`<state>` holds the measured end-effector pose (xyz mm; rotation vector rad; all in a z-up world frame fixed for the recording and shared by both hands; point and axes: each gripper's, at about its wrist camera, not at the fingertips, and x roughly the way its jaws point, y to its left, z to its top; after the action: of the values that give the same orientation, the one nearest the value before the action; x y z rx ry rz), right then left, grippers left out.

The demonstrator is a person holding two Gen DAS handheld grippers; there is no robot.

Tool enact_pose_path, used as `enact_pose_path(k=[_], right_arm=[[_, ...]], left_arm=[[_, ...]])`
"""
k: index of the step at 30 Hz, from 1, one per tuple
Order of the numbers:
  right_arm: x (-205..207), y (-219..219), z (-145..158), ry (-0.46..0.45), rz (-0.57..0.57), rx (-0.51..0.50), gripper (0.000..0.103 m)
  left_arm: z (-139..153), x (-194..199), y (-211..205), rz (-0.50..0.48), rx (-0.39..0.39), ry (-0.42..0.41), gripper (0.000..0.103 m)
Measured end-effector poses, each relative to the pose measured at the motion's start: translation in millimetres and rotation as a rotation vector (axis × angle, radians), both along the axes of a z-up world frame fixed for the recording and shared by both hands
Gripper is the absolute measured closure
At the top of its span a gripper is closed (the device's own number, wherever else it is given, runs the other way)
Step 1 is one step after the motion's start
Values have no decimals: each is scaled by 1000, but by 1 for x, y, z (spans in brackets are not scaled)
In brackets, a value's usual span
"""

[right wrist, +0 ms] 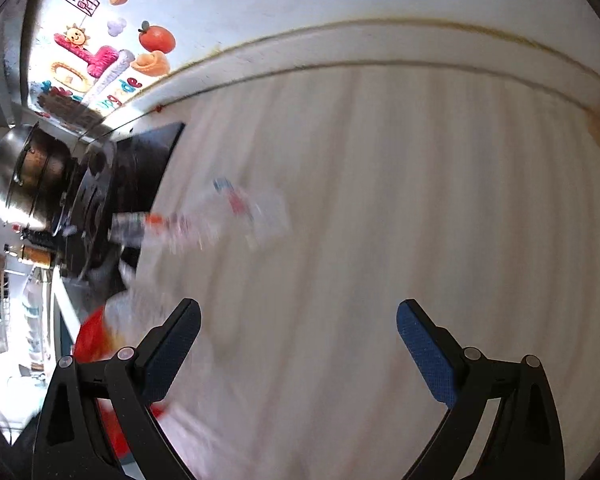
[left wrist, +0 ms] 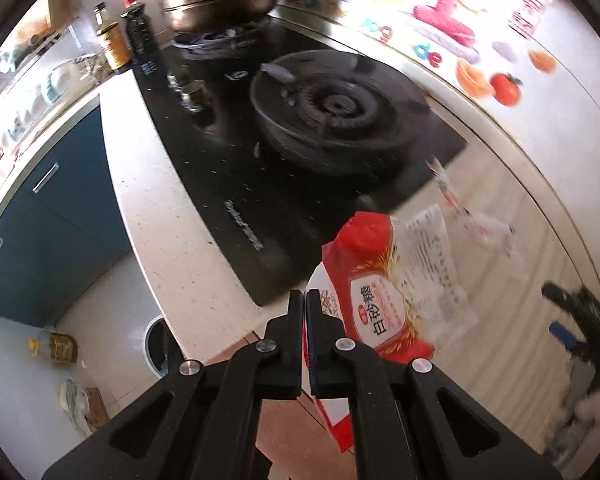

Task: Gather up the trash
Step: 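Grasp the red-white sugar bag with the left gripper while right gripper grasps the plastic wrapper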

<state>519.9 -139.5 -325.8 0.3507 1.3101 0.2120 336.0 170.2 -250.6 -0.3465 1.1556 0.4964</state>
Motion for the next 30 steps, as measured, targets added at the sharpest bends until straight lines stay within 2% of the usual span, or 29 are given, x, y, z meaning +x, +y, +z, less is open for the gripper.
enact_pose_path(k=[3,6,7,8,9,13,25,30], right_arm=[[34,25,-12,-20,10,-56,4],[57,47,-32,0,31,-137,22],[59,56,-28,-47,48,-181,57],[60,64,-27,-65,73,-198,80],[61,71,-28,-64,94,-229,94],[48,87,-14,-124,132,-232,102],[-21,112,93,-253,212,-24,103],[-65,138,127,-283,291,33,103]], left_arm=[[-2,5,6,21,9,1,103],[-1,12,9,25,17,-2,103],[1,14,10,24,19,-5,103],[3,15,10,23,21,-9,103],[5,15,11,23,22,-15,103],[23,12,14,14,39,-53,103],[113,-23,52,25,83,-201,103],[136,-49,76,51,108,-236,103]])
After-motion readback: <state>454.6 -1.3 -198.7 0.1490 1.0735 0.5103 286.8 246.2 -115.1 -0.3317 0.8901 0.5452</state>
